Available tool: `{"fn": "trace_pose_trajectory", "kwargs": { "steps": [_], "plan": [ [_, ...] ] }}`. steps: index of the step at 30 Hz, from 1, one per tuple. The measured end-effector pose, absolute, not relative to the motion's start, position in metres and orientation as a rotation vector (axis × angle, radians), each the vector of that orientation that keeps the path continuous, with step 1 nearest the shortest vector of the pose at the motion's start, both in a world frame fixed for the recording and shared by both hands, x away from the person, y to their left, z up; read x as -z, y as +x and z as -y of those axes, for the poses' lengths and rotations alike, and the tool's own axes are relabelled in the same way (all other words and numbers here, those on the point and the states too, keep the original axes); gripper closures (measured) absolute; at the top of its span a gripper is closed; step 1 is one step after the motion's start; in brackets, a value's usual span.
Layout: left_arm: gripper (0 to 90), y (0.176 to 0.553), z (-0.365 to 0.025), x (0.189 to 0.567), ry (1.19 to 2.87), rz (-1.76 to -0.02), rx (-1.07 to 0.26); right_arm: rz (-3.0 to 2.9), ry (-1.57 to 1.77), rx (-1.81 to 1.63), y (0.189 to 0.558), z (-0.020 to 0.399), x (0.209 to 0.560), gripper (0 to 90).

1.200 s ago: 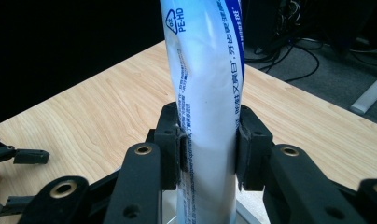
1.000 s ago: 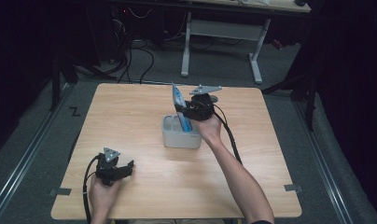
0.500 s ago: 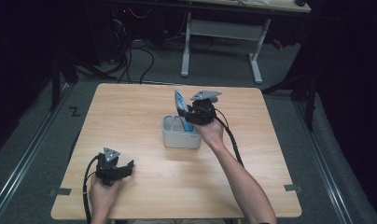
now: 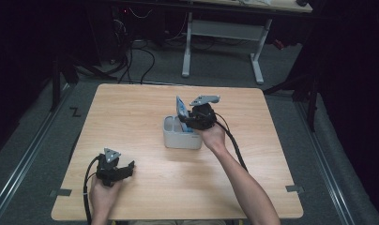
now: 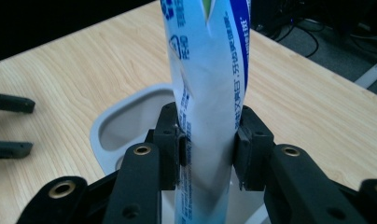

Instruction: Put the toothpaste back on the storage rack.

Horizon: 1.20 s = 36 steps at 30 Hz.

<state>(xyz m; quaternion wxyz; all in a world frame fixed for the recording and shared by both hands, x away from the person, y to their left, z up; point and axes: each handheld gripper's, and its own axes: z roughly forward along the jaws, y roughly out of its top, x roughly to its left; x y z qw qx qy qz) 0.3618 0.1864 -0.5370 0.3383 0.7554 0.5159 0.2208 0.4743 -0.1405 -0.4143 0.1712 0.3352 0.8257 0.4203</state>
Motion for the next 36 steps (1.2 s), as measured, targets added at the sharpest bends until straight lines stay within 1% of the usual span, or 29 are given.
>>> {"fn": "trace_pose_trajectory", "kwargs": {
  "steps": [12,21,30,36],
  "plan": [
    [24.4,0.362,-0.186,0.537,1.968,-1.344,-0.575,-2.37,0.976,-1.175,0.474,0.144,0.425,65.5],
    [24.5,0.362,-0.186,0.537,1.968,-1.344,-0.575,-2.373,0.999,-1.193,0.474,0.146,0.424,62.3],
    [24.5,0.362,-0.186,0.537,1.968,-1.343,-0.576,-2.346,0.99,-1.189,0.469,0.148,0.426,61.7],
    [24.4,0.362,-0.186,0.537,1.968,-1.344,-0.576,-2.343,1.004,-1.195,0.467,0.151,0.425,55.0]
  ]
}}
